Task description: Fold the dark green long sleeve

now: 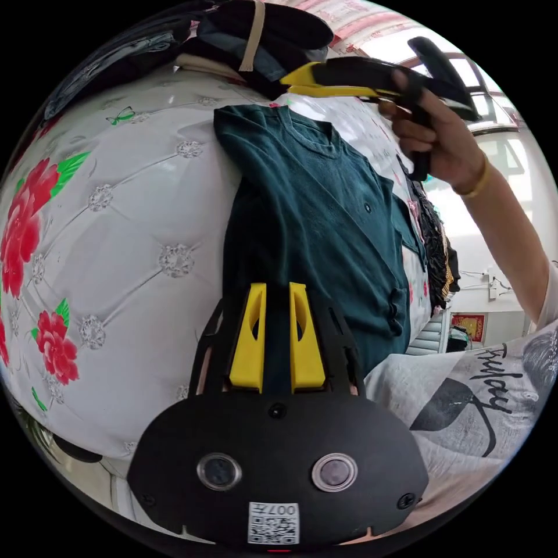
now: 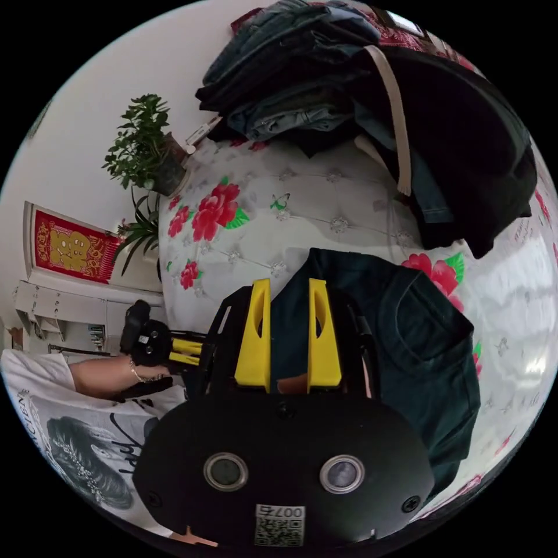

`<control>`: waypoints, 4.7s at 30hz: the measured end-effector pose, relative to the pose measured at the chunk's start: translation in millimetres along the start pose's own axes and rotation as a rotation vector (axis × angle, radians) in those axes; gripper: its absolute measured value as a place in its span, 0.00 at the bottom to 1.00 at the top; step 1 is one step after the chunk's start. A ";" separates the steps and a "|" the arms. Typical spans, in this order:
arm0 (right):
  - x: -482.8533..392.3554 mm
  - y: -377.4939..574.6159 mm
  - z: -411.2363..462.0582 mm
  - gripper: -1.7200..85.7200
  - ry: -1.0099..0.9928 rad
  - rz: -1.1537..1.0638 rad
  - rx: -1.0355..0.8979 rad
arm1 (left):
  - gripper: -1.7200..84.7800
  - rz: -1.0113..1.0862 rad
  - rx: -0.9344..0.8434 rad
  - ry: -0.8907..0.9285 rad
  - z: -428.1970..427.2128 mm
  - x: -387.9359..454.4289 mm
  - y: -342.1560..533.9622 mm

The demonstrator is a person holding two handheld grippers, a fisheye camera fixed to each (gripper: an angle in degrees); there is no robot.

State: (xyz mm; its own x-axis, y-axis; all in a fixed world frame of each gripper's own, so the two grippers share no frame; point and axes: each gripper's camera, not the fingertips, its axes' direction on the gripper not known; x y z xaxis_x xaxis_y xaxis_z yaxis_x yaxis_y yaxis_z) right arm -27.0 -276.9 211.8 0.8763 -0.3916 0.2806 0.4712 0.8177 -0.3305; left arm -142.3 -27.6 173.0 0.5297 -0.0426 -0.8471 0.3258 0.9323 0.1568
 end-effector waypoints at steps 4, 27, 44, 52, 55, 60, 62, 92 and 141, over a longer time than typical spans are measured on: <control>5.7 -42.4 54.5 0.08 0.068 -0.002 -0.149 | 0.03 -0.132 0.063 0.092 -10.3 -36.2 7.0; 16.3 171.5 -24.5 0.07 -0.026 0.239 0.058 | 0.09 -0.408 0.225 0.142 -90.0 -117.7 57.5; -83.5 306.0 7.5 0.11 0.211 -0.015 -0.108 | 0.02 -0.304 0.157 -0.005 -69.0 18.8 73.5; -26.6 427.3 -54.9 0.11 0.160 0.426 0.034 | 0.01 -0.342 0.135 -0.077 -51.3 50.7 98.3; 33.1 466.3 -102.5 0.11 0.243 0.689 0.195 | 0.01 -0.338 0.109 -0.098 -35.3 70.7 95.8; 116.9 518.9 -162.7 0.11 0.412 0.916 0.333 | 0.01 -0.291 0.118 -0.103 -22.7 113.6 74.7; 139.6 524.2 -163.8 0.10 0.448 0.931 0.254 | 0.01 -0.281 0.116 -0.111 -19.6 124.2 69.5; -111.4 317.1 -83.1 0.03 -0.368 -0.046 0.296 | 0.01 -0.251 0.229 -0.071 -28.2 98.0 170.0; -45.2 538.0 -20.8 0.10 -0.022 0.736 0.083 | 0.17 -0.156 -0.172 -0.169 143.1 61.7 230.2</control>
State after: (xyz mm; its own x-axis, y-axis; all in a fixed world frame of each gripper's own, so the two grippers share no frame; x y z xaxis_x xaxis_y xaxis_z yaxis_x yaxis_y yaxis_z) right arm 188.9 172.0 2.6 0.9600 0.2783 0.0305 -0.2477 0.8950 -0.3710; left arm 77.4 133.0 229.5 0.6111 -0.2362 -0.7555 0.2839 0.9563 -0.0693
